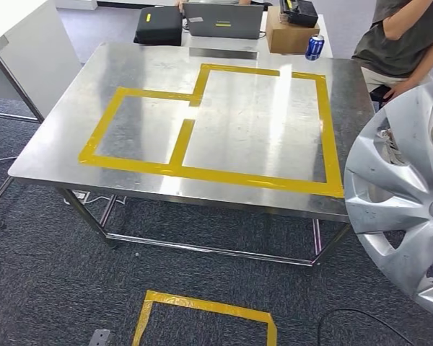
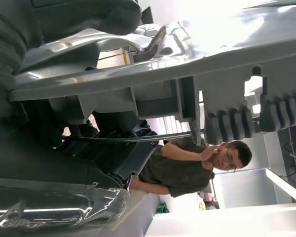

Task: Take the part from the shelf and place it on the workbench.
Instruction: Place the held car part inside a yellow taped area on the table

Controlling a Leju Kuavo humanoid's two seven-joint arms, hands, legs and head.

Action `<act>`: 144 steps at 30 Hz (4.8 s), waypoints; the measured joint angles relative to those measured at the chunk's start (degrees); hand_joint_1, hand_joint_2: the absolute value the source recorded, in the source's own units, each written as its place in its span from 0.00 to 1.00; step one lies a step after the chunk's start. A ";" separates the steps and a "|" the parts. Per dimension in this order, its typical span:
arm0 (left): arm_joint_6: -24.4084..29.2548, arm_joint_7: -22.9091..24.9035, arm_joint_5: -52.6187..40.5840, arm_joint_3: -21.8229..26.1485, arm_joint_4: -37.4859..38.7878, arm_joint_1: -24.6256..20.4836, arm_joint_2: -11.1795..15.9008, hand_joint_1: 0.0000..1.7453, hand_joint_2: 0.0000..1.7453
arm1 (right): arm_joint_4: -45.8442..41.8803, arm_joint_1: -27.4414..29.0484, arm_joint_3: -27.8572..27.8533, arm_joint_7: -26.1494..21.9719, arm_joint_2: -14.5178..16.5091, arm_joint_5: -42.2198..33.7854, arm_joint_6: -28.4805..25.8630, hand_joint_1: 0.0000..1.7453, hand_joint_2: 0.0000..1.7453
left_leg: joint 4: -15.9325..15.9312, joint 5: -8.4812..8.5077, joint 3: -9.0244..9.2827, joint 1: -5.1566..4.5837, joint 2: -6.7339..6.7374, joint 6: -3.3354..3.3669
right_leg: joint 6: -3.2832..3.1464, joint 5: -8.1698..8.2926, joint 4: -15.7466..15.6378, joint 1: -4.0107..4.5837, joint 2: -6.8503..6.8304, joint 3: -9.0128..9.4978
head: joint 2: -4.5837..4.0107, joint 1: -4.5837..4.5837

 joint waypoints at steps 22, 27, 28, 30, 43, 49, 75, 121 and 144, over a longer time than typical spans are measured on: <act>-0.49 -0.51 -0.28 0.02 0.00 0.65 0.46 0.00 1.00 | 3.30 -1.07 3.09 -1.13 -2.56 0.66 -1.91 1.00 1.00 | -2.87 -7.67 10.35 0.41 -0.63 1.96 | 1.95 -7.99 15.38 -0.70 0.00 -10.57 | 0.00 0.46; -0.35 -0.65 -0.42 0.02 0.00 0.97 0.60 0.00 1.00 | 4.06 -0.98 3.33 -1.93 -2.75 2.81 -3.41 1.00 1.00 | -2.72 -12.15 15.26 0.56 -1.10 0.57 | 2.09 6.30 4.23 -1.29 -0.66 -12.76 | -0.02 0.90; -0.28 -0.68 -0.63 0.02 0.00 0.99 0.66 0.00 1.00 | 4.24 -0.96 3.40 -2.46 -2.85 4.48 -4.38 1.00 1.00 | -2.66 -12.79 15.68 0.49 -1.08 0.21 | 1.61 8.45 3.67 -1.24 -0.78 -12.78 | -0.02 0.92; -0.23 -0.80 -1.09 0.02 0.00 0.66 0.71 0.00 1.00 | 4.37 -1.01 3.50 -3.76 -3.35 9.27 -7.11 1.00 1.00 | -2.29 -12.76 15.68 0.56 -1.02 -0.58 | 0.68 8.27 3.92 -1.14 -0.60 -12.33 | -0.01 0.77; -1.61 -1.28 -3.42 -0.08 0.00 -0.06 1.24 0.00 1.00 | 8.52 -4.38 8.54 1.03 -12.82 45.01 -20.76 1.00 1.00 | -0.28 -5.88 5.62 -0.52 -0.53 0.73 | -0.33 6.15 1.93 -0.75 0.29 -8.35 | 0.00 0.42; -2.65 -1.38 -5.94 -0.86 0.00 -0.84 1.87 0.00 1.00 | 21.65 -17.26 23.60 12.23 -21.71 67.53 -25.15 1.00 1.00 | -1.93 -4.90 5.58 -0.35 -0.57 0.53 | -0.72 7.00 0.50 -0.36 0.59 -8.13 | 0.00 0.28; -8.85 -0.77 -6.26 -2.89 0.00 -2.35 3.14 0.00 1.00 | 65.38 -60.04 73.21 14.75 -14.31 88.63 -15.73 1.00 1.00 | -2.04 -3.64 4.87 0.02 -0.85 0.61 | 0.55 8.41 -0.09 -0.13 0.47 -8.60 | 0.00 0.23; -10.93 -2.89 -2.81 -1.64 0.02 -0.73 1.70 0.00 0.00 | 50.68 -58.99 74.93 20.80 -26.47 75.11 -25.33 0.00 0.00 | -1.98 -3.78 4.82 0.01 -1.46 0.74 | 0.53 8.22 -0.39 -0.08 -0.21 -8.45 | 0.00 0.21; -2.30 -1.48 0.95 4.23 0.02 1.08 -0.23 0.00 0.00 | -10.30 -9.36 -32.61 -23.10 -10.69 51.03 -19.57 0.00 0.00 | -2.23 -5.08 5.92 0.12 -1.39 0.76 | 0.56 7.06 -0.55 0.03 -0.01 -7.35 | 0.00 0.23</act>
